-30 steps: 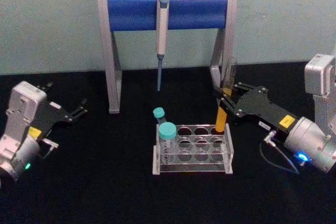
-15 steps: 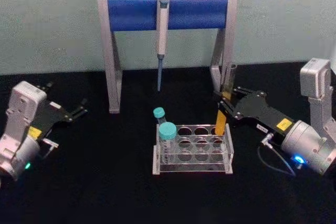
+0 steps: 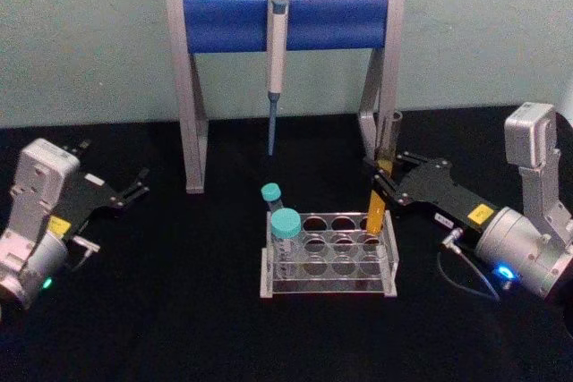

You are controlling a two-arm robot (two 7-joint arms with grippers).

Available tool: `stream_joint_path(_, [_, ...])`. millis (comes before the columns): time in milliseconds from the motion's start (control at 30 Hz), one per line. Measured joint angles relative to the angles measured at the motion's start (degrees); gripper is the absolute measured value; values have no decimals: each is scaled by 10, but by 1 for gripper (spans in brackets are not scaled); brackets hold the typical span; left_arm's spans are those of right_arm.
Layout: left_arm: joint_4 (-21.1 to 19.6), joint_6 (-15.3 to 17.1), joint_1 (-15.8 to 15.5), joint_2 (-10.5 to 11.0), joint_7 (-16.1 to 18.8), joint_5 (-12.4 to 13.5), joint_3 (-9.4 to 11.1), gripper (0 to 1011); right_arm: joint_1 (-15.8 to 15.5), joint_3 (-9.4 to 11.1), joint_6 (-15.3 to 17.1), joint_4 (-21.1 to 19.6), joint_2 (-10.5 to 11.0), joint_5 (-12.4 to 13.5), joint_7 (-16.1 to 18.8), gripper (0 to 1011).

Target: Pick up the test tube from the test tube rack, shake it, then place it back into the test tube rack.

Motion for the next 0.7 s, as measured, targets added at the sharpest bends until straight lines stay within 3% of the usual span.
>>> stream_joint_path(700, [0, 0, 0, 0, 0, 0, 0, 1001, 8, -11, 7, 29, -12, -17, -5, 232])
